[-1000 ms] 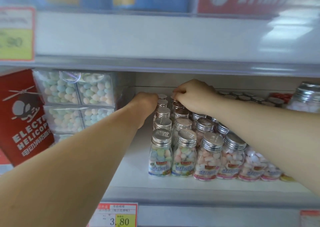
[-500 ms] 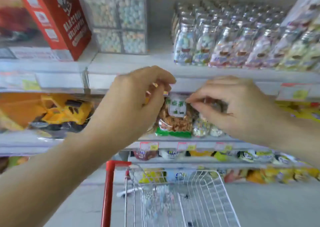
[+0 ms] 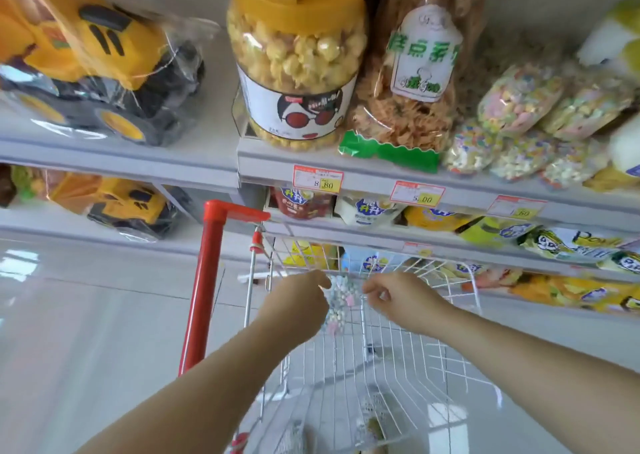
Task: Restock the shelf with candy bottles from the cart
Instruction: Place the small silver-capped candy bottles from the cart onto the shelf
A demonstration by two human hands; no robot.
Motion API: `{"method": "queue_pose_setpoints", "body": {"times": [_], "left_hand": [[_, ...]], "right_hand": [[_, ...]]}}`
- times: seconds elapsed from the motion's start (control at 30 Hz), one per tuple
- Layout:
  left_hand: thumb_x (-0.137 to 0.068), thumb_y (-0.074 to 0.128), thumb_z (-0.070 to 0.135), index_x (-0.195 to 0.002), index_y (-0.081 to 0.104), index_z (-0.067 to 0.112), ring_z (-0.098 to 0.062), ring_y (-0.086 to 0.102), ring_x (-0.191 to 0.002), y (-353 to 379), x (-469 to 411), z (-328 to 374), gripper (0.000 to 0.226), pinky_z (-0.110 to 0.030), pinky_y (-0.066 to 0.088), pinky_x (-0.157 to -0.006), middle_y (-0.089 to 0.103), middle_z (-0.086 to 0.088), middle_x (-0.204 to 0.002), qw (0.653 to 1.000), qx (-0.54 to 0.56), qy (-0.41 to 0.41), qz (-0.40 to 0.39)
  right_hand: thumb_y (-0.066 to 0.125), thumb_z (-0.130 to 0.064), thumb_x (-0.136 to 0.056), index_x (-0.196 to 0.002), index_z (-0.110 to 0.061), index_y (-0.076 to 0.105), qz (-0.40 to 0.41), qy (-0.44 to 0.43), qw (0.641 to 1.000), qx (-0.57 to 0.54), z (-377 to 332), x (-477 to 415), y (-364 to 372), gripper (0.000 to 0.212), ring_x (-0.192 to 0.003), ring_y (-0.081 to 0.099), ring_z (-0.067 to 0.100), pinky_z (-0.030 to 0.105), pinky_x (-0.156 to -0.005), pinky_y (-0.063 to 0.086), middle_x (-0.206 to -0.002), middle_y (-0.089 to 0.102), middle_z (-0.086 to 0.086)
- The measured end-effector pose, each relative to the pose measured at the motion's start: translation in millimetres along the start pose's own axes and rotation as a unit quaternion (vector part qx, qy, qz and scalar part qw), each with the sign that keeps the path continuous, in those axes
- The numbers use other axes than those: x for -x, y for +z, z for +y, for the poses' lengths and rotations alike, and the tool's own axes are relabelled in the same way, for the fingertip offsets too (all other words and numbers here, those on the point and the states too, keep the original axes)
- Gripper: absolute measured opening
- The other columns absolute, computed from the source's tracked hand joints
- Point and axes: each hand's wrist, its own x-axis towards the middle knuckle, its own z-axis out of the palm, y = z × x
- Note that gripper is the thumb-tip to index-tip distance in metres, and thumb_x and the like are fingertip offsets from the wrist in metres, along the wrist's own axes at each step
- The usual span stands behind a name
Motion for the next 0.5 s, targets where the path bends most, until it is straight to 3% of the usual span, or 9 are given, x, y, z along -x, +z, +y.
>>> {"method": "queue_pose_setpoints", "body": {"times": [0.07,0.17,0.23,0.37,0.5], "left_hand": [[-0.095,0.045,0.017,-0.126,0.057,0.033,-0.018,0.059,-0.089,39,-18,-19,0.038,-0.024,0.047,-0.076,0.062,0.001,-0.124,0.996,0.023,-0.072,-0.044],[-0.094,0.047,0.02,-0.133,0.053,0.031,-0.019,0.059,-0.106,91,-31,-44,0.041,-0.025,0.047,-0.088,0.058,0.002,-0.133,0.985,0.05,-0.133,-0.094],[-0.095,0.05,0.022,-0.137,0.051,0.026,-0.022,0.055,-0.121,117,-38,-56,0.043,-0.027,0.044,-0.099,0.054,-0.003,-0.138,0.981,0.061,-0.145,-0.111],[-0.094,0.049,0.022,-0.143,0.046,0.024,-0.027,0.053,-0.124,151,-51,-73,0.048,-0.035,0.043,-0.105,0.048,-0.008,-0.141,0.977,0.069,-0.165,-0.116],[-0.096,0.049,0.024,-0.149,0.037,0.023,-0.027,0.041,-0.137,177,-61,-86,0.055,-0.035,0.034,-0.113,0.034,-0.007,-0.154,0.973,0.063,-0.166,-0.145]], "right_hand": [[0.059,-0.028,-0.096,-0.126,-0.023,0.063,-0.041,0.026,0.999,0.004,19,-20,27,0.031,-0.102,0.06,0.01,0.028,-0.089,0.048,-0.115,0.064,-0.014],[0.056,-0.029,-0.096,-0.139,-0.022,0.049,-0.092,0.012,0.993,0.067,30,-48,61,0.044,-0.138,0.037,0.021,0.038,-0.106,0.041,-0.153,0.038,-0.001],[0.052,-0.026,-0.096,-0.143,-0.018,0.042,-0.123,-0.019,0.987,0.104,28,-67,79,0.049,-0.145,0.024,0.021,0.043,-0.107,0.04,-0.157,0.027,0.001],[0.053,-0.018,-0.094,-0.146,-0.015,0.038,-0.125,-0.081,0.974,0.174,25,-96,107,0.054,-0.142,0.026,0.029,0.045,-0.102,0.044,-0.156,0.025,0.008],[0.067,-0.025,-0.087,-0.149,-0.025,0.038,-0.126,-0.093,0.952,0.265,30,-113,121,0.069,-0.148,0.013,0.033,0.043,-0.116,0.028,-0.164,0.008,0.008]]}}
